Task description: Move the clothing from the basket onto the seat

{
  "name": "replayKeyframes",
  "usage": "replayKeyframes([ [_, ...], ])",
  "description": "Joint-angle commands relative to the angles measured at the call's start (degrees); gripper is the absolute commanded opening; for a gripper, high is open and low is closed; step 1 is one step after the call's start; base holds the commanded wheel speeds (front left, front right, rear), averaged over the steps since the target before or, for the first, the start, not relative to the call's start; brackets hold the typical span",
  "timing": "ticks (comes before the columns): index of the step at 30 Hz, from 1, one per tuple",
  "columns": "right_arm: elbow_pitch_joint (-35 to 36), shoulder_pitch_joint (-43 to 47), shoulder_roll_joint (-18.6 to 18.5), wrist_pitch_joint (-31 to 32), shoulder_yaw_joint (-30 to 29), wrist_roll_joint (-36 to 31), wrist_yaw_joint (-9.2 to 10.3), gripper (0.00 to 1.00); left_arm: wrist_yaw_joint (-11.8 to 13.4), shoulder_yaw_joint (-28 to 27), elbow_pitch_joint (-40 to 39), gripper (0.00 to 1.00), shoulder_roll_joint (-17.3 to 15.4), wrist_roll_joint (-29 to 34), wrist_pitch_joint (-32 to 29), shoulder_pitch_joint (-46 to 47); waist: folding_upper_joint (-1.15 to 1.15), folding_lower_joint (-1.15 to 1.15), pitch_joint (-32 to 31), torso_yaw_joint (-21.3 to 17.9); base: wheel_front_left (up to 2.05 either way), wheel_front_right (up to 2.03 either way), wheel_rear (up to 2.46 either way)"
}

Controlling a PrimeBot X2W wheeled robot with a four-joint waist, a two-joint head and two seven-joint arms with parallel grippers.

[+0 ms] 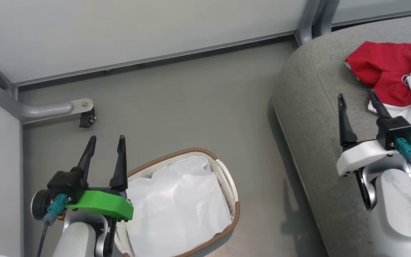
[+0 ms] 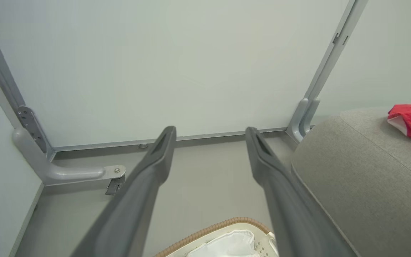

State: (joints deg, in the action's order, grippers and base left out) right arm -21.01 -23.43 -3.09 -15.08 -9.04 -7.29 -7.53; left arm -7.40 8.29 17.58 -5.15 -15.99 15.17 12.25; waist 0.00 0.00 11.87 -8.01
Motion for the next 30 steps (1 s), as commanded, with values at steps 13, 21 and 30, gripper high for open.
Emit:
replayKeyframes([
  [13,-3.8,3.5,0.1,-0.1,6.2,7.3,0.08,1.00,-0.1,-10.8,1.0,1.00,1.9,4.0,0.0,-5.4,0.00,0.00,-6.0,8.2,0.00,0.00,0.00],
  [21,-4.9,7.7,0.1,-0.1,6.5,8.5,0.08,1.00,-0.1,-10.7,1.2,1.00,2.1,3.1,-0.1,-10.8,0.00,0.00,-9.1,9.5,0.00,0.00,0.00],
  [30,-7.6,9.8,0.8,1.0,6.6,10.1,-0.01,0.00,0.0,-10.8,4.0,0.00,2.5,0.2,-0.6,-11.7,0.00,0.00,-9.3,9.2,0.00,0.00,0.00],
])
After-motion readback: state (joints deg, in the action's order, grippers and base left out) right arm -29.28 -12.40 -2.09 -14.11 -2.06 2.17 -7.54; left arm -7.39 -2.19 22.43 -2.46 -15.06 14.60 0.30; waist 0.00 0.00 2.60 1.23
